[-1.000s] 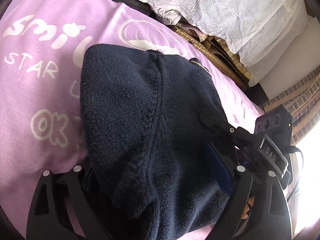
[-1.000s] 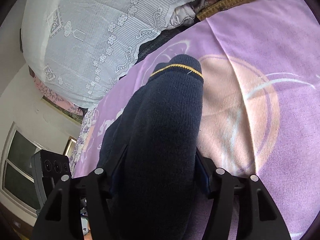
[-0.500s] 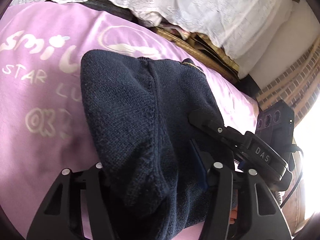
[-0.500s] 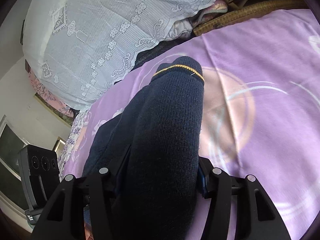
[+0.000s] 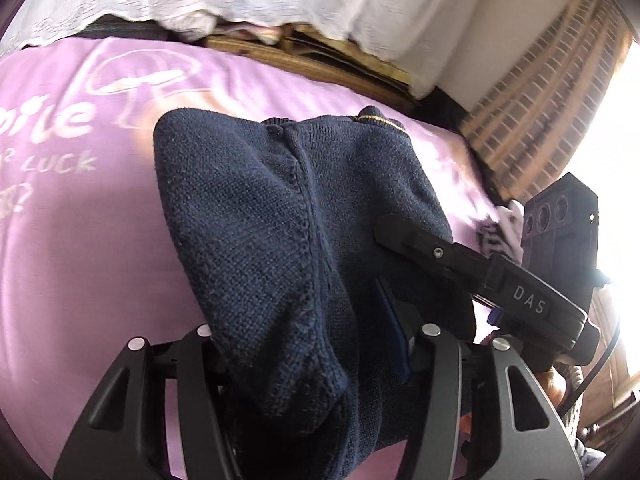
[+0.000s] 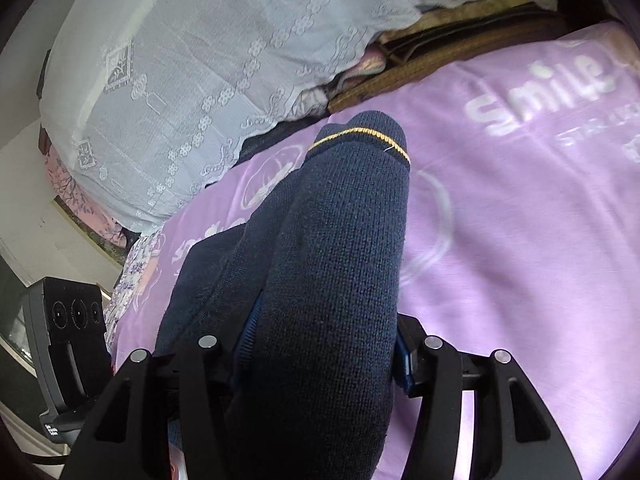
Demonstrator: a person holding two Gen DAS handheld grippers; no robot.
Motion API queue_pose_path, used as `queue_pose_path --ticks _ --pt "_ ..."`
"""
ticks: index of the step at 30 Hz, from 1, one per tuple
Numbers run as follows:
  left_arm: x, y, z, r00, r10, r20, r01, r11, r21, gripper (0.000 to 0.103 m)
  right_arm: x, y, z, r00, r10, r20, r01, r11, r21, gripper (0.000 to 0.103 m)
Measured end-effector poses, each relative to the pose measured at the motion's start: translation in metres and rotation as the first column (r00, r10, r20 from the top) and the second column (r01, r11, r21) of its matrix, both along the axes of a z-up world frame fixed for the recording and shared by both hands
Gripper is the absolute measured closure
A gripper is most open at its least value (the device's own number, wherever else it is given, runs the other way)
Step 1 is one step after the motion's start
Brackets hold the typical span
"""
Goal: Fold small clothes
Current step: 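Lift the navy bundle with both grippers and carry it toward the striped clothes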
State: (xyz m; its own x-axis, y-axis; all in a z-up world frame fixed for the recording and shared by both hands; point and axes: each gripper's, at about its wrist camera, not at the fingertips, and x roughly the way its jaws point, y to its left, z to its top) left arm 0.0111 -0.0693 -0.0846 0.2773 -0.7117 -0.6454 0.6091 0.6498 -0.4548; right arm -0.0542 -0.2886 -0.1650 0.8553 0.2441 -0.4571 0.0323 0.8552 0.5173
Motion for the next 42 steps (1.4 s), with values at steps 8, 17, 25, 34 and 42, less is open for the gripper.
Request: queue_pose_path --ticks 8,17,25,34,42 --pt "-0.044 -0.059 0.037 0.994 -0.099 0.045 0.101 0.994 -0.051 0.051 -0.074 -0.054 0.037 0.993 -0.083 0.083 0.086 0.996 -0.029 0.047" --pt "-0.093 -0.152 0.081 0.959 -0.268 0.088 0.274 0.959 -0.069 0.051 -0.159 -0.132 0.075 0.96 -0.23 0.162 0.24 0.97 -0.046 0.047" --pt "-0.142 -0.246 0.109 0.893 -0.432 0.123 0.442 0.895 -0.061 0.051 -0.239 -0.207 0.101 0.896 -0.388 0.217 0.408 0.911 -0.054 0.048" --pt "-0.175 -0.341 0.116 0.841 -0.53 0.107 0.535 0.844 -0.029 0.051 -0.287 -0.287 0.09 0.821 -0.531 0.208 0.539 0.842 0.021 0.048" --pt "-0.173 -0.375 0.099 0.839 -0.537 0.082 0.539 0.842 0.0 0.051 -0.279 -0.314 0.07 0.814 -0.551 0.181 0.549 0.833 0.069 0.048"
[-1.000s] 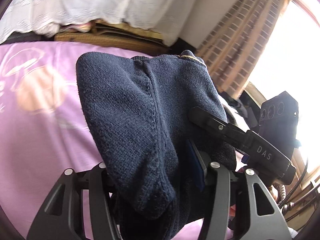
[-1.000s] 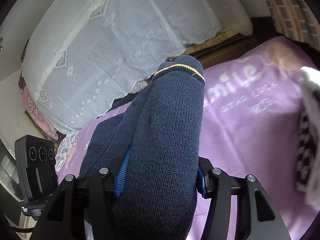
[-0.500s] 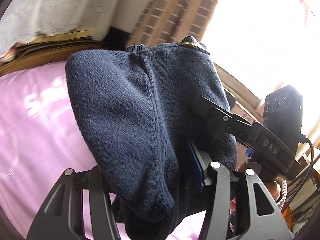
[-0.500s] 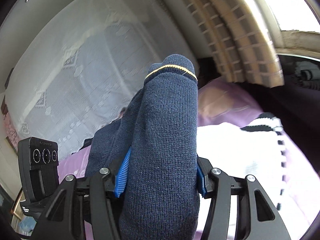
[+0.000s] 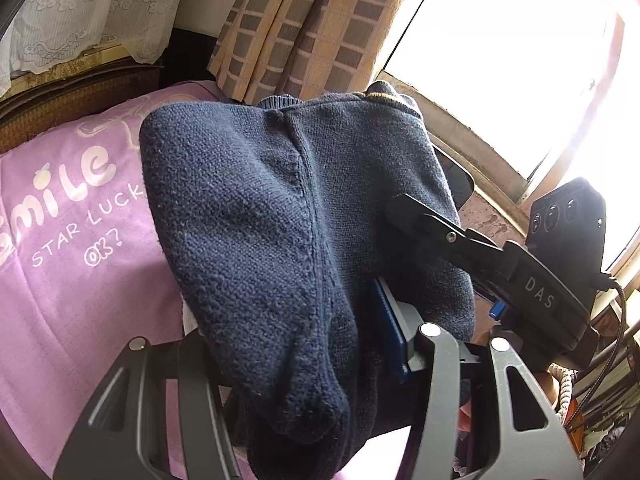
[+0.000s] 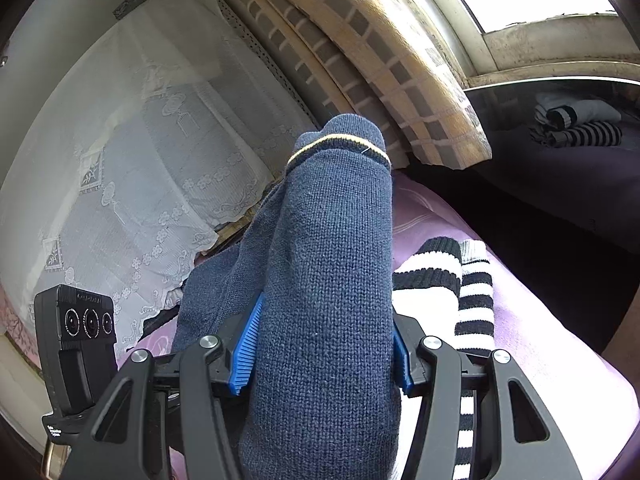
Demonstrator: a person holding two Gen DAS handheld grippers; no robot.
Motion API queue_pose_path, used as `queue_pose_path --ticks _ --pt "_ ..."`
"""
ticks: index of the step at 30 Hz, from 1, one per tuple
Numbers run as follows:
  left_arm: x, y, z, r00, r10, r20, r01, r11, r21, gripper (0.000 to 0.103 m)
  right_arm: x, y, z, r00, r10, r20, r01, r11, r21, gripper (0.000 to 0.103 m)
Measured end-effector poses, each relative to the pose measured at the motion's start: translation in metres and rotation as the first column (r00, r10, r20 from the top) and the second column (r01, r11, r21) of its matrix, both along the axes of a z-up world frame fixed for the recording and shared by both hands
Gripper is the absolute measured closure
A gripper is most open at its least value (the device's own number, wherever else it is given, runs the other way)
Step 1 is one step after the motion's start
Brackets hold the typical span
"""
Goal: Fold small clothes
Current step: 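Lift the navy bundle with both grippers and carry it toward the striped clothes, then lower the navy bundle onto the folded white clothes and open both grippers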
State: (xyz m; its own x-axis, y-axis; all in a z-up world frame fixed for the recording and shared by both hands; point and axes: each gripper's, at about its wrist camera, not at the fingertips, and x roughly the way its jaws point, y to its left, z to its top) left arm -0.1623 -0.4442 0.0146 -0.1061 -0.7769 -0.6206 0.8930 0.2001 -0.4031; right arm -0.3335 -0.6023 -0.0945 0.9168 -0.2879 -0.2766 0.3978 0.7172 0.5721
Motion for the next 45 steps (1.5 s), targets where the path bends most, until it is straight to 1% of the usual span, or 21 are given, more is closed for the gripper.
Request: queue_pose_path --ticks 4,6,9,11,12,13,14,16,18,19,20,23,24,28,31,35,40,45 --pt "0.005 -0.008 -0.012 1.0 0.006 -0.007 -0.006 1.0 0.019 0.051 0.003 -0.006 -0.01 1.0 0.004 -0.004 -0.004 1.0 0.027 0.048" --pt "0.005 -0.013 -0.017 1.0 0.017 0.015 -0.017 0.999 0.037 0.051 0.007 -0.013 -0.019 1.0 0.001 -0.013 0.0 0.999 0.054 0.048" --pt "-0.001 -0.015 -0.024 0.995 0.033 0.097 -0.038 0.998 0.056 0.051 0.012 -0.023 -0.034 0.999 -0.01 -0.039 0.014 0.996 0.085 0.048" --pt "-0.009 -0.017 -0.026 0.984 0.045 0.175 -0.056 0.997 0.056 0.05 0.013 -0.029 -0.042 0.999 -0.007 -0.035 0.011 0.995 0.101 0.045" --pt "-0.013 -0.018 -0.026 0.976 0.053 0.211 -0.067 0.996 0.057 0.049 0.014 -0.031 -0.045 0.999 -0.01 -0.039 0.014 0.995 0.101 0.042" --pt "-0.017 -0.02 -0.026 0.966 0.066 0.25 -0.083 0.995 0.059 0.046 0.015 -0.032 -0.047 0.999 -0.015 -0.044 0.019 0.995 0.096 0.04" --pt "-0.022 -0.022 -0.027 0.948 0.088 0.305 -0.112 0.992 0.06 0.04 0.016 -0.033 -0.05 0.999 -0.019 -0.048 0.024 0.995 0.092 0.037" --pt "-0.03 -0.023 -0.032 0.911 0.118 0.395 -0.151 0.987 0.055 0.034 0.018 -0.037 -0.058 0.999 -0.012 -0.045 0.016 0.995 0.096 0.032" --pt "-0.031 -0.024 -0.035 0.898 0.136 0.419 -0.171 0.984 0.048 0.03 0.018 -0.04 -0.066 0.999 -0.012 -0.036 0.015 0.995 0.1 0.025" --pt "-0.031 -0.023 -0.036 0.889 0.153 0.432 -0.191 0.981 0.046 0.021 0.018 -0.042 -0.069 0.999 -0.012 -0.031 0.015 0.994 0.104 0.023" --pt "-0.029 -0.024 -0.039 0.882 0.174 0.437 -0.215 0.976 0.046 0.016 0.018 -0.044 -0.074 1.0 -0.008 -0.022 0.01 0.993 0.117 0.021" --pt "-0.021 -0.022 -0.045 0.903 0.183 0.39 -0.216 0.976 0.041 0.014 0.016 -0.045 -0.08 1.0 -0.002 -0.006 0.003 0.992 0.129 0.019" --pt "-0.02 -0.02 -0.046 0.902 0.185 0.39 -0.216 0.976 0.039 0.014 0.015 -0.044 -0.081 1.0 -0.001 -0.003 0.001 0.992 0.127 0.019" --pt "-0.028 -0.017 -0.049 0.883 0.197 0.427 -0.228 0.973 0.022 0.014 0.016 -0.043 -0.082 1.0 -0.004 0.001 0.003 0.993 0.12 0.018" --pt "-0.028 -0.018 -0.05 0.881 0.198 0.43 -0.229 0.973 0.021 0.014 0.016 -0.043 -0.084 1.0 -0.004 0.005 0.004 0.993 0.121 0.018" --pt "-0.031 -0.018 -0.051 0.872 0.203 0.446 -0.232 0.973 0.011 0.014 0.016 -0.043 -0.085 1.0 -0.006 0.005 0.005 0.993 0.118 0.017" --pt "-0.031 -0.019 -0.052 0.87 0.204 0.448 -0.233 0.973 0.008 0.014 0.017 -0.044 -0.086 1.0 -0.009 0.01 0.008 0.993 0.12 0.017" --pt "-0.032 -0.018 -0.052 0.874 0.206 0.44 -0.234 0.972 0.008 0.014 0.017 -0.043 -0.086 1.0 -0.013 0.007 0.012 0.993 0.12 0.016"
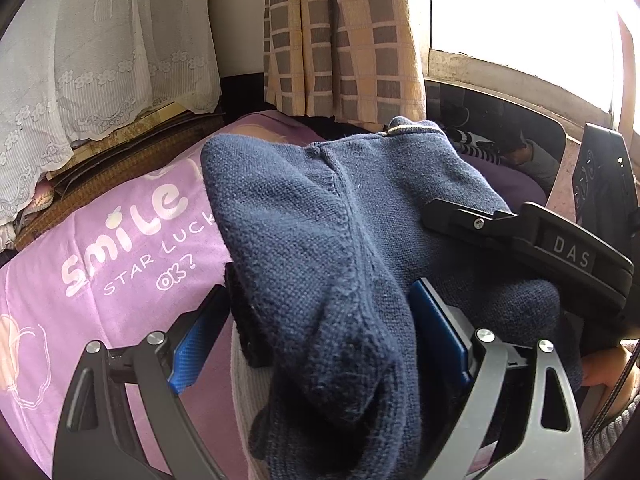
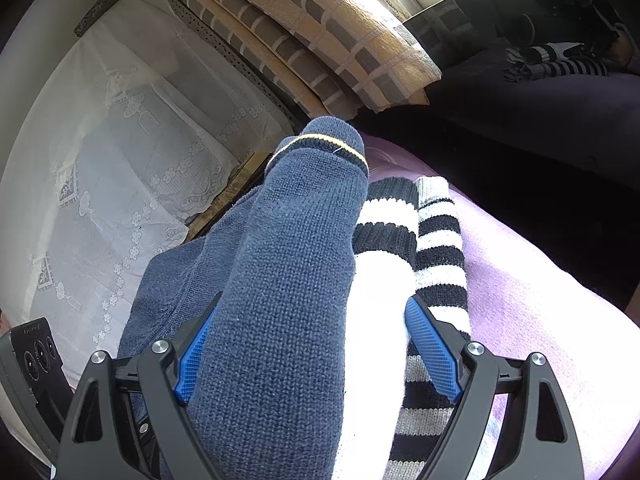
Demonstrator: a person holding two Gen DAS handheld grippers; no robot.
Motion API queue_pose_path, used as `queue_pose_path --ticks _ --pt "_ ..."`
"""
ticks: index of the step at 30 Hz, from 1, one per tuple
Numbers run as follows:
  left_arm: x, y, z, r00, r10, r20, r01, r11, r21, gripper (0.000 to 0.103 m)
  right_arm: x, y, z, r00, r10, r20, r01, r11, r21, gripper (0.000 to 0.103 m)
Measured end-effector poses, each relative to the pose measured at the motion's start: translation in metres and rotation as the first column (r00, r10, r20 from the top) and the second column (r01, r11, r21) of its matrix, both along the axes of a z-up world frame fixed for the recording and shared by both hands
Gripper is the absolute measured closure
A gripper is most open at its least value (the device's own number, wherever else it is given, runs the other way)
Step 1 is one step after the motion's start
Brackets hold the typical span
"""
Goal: Fold small clothes
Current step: 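Lower the navy bundle onto the folded white clothes and open both grippers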
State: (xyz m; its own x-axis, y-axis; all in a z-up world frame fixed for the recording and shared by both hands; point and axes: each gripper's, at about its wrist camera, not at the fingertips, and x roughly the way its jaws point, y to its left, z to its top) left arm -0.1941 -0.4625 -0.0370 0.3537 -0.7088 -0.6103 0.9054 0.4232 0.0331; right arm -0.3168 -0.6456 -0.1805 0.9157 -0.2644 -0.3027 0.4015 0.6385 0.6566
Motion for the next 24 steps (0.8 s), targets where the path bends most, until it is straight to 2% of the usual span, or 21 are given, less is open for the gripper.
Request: queue_pose_path --ticks 6,8,10,14,16,20,24 --pt "0.002 0.003 0.007 0.999 0.021 -0.034 -0.021 1.0 0.007 0.014 0.0 0.003 0.008 0.999 -0.01 -0.042 0.01 1.0 0.005 0.014" --pt "0.004 0.013 0.016 0.996 0.016 -0.082 -0.016 1.0 0.001 0.014 -0.004 0.009 0.018 0.997 -0.032 -0.074 0.03 0.999 -0.018 0.014" --pt "0.005 0.024 0.024 0.996 0.017 -0.093 -0.018 1.0 -0.005 0.014 -0.017 0.021 0.031 0.991 -0.081 -0.105 0.075 0.995 -0.058 0.014" --pt "0.0 0.048 0.043 0.997 0.077 -0.019 -0.078 0.996 -0.033 0.014 -0.048 0.054 0.048 0.982 -0.129 -0.138 0.11 0.985 -0.136 0.014" --pt "-0.006 0.056 0.048 0.995 0.098 0.002 -0.098 0.995 -0.023 0.013 -0.063 0.077 0.053 0.974 -0.146 -0.172 0.115 0.977 -0.179 0.013" --pt "-0.022 0.074 0.052 0.992 0.119 0.053 -0.117 0.993 -0.024 0.008 -0.088 0.114 0.056 0.966 -0.157 -0.206 0.11 0.969 -0.22 0.01" --pt "-0.044 0.099 0.056 0.991 0.099 0.094 -0.095 0.995 -0.042 0.005 -0.11 0.15 0.057 0.962 -0.17 -0.214 0.113 0.961 -0.254 0.007"
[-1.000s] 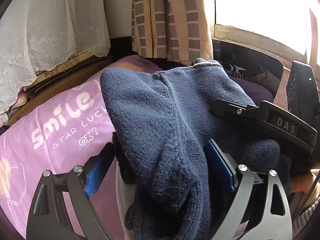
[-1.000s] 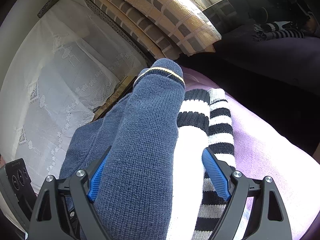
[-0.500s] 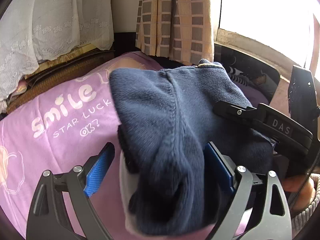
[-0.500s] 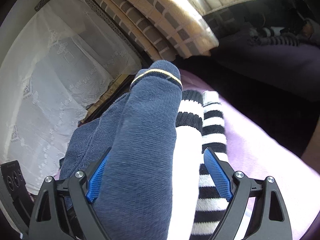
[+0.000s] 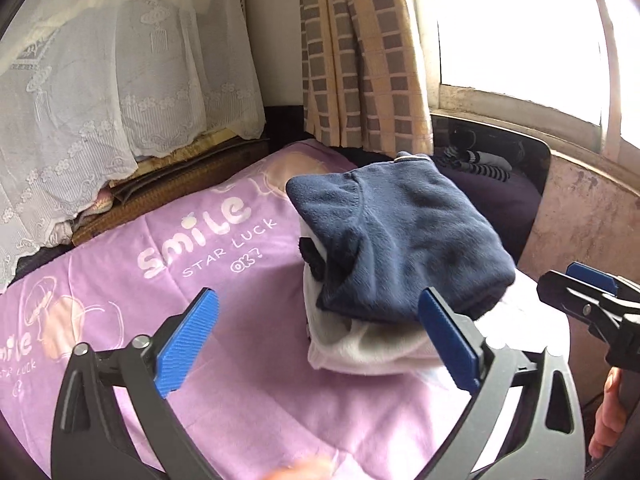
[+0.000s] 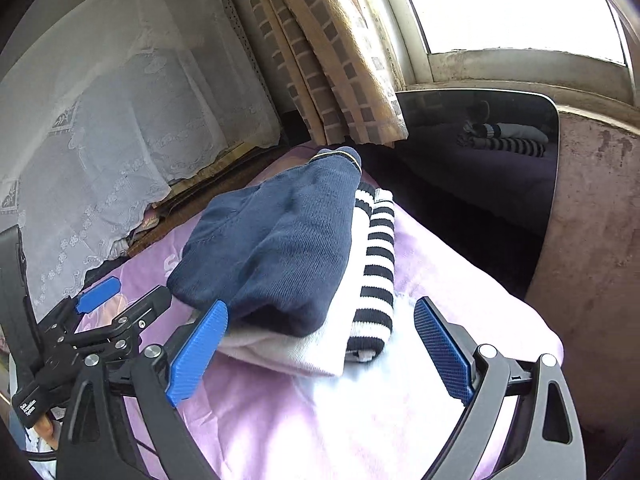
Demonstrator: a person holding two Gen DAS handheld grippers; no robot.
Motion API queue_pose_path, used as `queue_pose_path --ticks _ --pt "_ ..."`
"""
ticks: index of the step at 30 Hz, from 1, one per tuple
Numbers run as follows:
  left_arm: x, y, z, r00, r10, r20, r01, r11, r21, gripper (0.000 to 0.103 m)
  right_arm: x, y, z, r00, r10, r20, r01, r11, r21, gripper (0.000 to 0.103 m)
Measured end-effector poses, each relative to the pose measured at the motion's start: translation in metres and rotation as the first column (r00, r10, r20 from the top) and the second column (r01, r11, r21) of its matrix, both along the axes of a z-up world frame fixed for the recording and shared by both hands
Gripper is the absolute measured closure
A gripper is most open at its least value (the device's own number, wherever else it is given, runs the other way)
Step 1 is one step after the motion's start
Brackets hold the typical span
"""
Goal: Fold small clothes
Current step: 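Lower the navy bundle onto the folded white clothes and open both grippers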
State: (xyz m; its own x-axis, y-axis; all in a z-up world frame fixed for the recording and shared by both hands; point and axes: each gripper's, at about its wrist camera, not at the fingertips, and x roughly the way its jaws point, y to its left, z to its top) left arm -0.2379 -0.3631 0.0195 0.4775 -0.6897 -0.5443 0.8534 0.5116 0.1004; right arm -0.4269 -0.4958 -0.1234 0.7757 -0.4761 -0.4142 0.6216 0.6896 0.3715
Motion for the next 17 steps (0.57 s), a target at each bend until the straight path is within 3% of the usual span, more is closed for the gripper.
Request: queue_pose_path --ticks 3,9,17 --pt "-0.016 0.017 0.005 0.998 0.023 0.064 -0.021 1.0 -0.023 0.005 -0.012 0.02 0.005 1.0 0.002 0.007 -0.002 1.0 -0.029 0.006" --pt "-0.033 0.033 0.013 0.997 -0.002 0.076 0.004 1.0 -0.018 0.005 -0.018 0.042 0.015 1.0 -0.006 -0.014 0.005 0.998 -0.064 0.006" --pt "-0.023 0.043 0.02 1.0 0.02 0.012 -0.02 0.999 -0.034 0.005 -0.009 0.053 0.024 0.999 0.001 -0.036 -0.005 0.996 -0.095 0.005"
